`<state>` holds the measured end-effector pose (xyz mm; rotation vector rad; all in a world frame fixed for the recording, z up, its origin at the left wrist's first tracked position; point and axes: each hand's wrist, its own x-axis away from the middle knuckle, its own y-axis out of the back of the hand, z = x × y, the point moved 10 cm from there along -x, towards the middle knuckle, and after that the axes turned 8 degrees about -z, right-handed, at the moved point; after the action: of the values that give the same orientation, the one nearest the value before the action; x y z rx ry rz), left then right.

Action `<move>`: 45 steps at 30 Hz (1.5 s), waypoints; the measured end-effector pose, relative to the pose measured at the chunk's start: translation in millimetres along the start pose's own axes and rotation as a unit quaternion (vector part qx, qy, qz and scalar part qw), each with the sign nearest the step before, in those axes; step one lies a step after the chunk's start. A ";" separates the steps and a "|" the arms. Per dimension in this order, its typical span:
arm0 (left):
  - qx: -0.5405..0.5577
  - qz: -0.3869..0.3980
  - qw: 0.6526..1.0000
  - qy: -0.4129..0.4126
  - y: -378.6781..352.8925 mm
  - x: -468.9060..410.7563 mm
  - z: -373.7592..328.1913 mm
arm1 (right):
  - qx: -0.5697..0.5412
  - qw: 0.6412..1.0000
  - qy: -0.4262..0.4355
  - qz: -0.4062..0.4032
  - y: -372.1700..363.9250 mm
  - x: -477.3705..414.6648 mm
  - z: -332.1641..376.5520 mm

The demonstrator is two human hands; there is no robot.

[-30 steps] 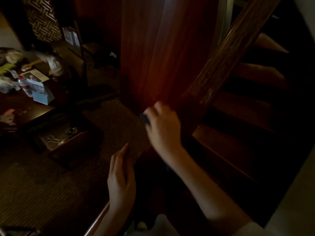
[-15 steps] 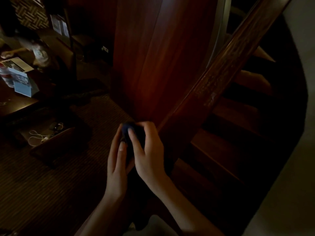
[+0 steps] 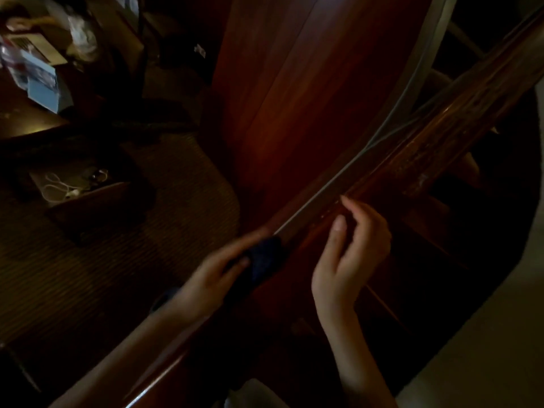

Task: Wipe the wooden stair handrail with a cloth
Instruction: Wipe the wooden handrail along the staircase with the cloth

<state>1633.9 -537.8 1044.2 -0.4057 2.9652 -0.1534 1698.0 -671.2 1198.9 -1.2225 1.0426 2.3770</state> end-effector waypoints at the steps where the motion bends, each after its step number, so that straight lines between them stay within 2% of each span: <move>1: 0.008 0.054 0.998 0.009 -15.8 6.7 8.3 | 0.021 1.000 -0.020 -0.010 3.1 7.5 -8.4; 4: 0.067 0.112 0.991 0.023 -36.5 -4.1 2.7 | 0.040 0.997 -0.064 -0.034 6.3 21.9 -20.4; 9: 0.068 0.122 0.985 -0.104 -87.7 -95.8 -59.2 | 0.038 0.993 -0.091 -0.059 9.3 22.5 -27.8; 13: 0.147 0.123 0.982 0.008 -103.4 -135.2 -49.9 | 0.033 0.990 -0.114 -0.072 11.2 24.9 -33.6; 18: 0.129 0.088 0.987 0.028 -53.4 -45.7 -0.1 | 0.000 0.984 -0.160 -0.074 10.2 30.2 -43.1; 21: 0.091 0.093 0.991 -0.031 -43.7 -23.0 -12.9 | 0.015 0.984 -0.164 -0.062 8.8 30.5 -42.6; 25: 0.049 0.126 0.979 -0.152 -89.2 -97.7 -73.7 | 0.025 0.984 -0.163 -0.067 12.5 27.9 -39.1; 26: 0.052 0.128 0.977 -0.161 -103.7 -123.3 -82.1 | 0.023 0.984 -0.163 -0.068 13.2 26.9 -38.9; 27: 0.066 0.124 0.980 -0.145 -114.9 -147.8 -85.2 | 0.020 0.984 -0.166 -0.066 12.7 26.1 -38.6; 30: 0.142 0.089 0.986 -0.008 -123.0 -185.0 -70.0 | 0.008 0.982 -0.178 -0.058 10.7 25.8 -39.0; 37: 0.139 0.025 0.988 0.054 -58.4 -65.2 -6.9 | -0.007 0.981 -0.186 -0.059 8.4 30.8 -44.0; 40: 0.113 0.028 0.993 -0.021 -55.2 -49.2 -30.1 | -0.019 0.981 -0.178 -0.071 10.9 31.0 -43.8; 43: 0.077 0.082 0.986 -0.121 -82.3 -83.1 -73.4 | -0.033 0.980 -0.174 -0.085 14.0 29.4 -41.7; 45: 0.052 0.101 0.983 -0.146 -103.0 -117.4 -88.4 | -0.036 0.981 -0.170 -0.091 14.8 27.8 -39.5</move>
<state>1758.7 -597.1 1158.7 -0.1002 2.6727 -0.2040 1696.8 -711.8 1168.9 -0.8484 0.7134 2.3833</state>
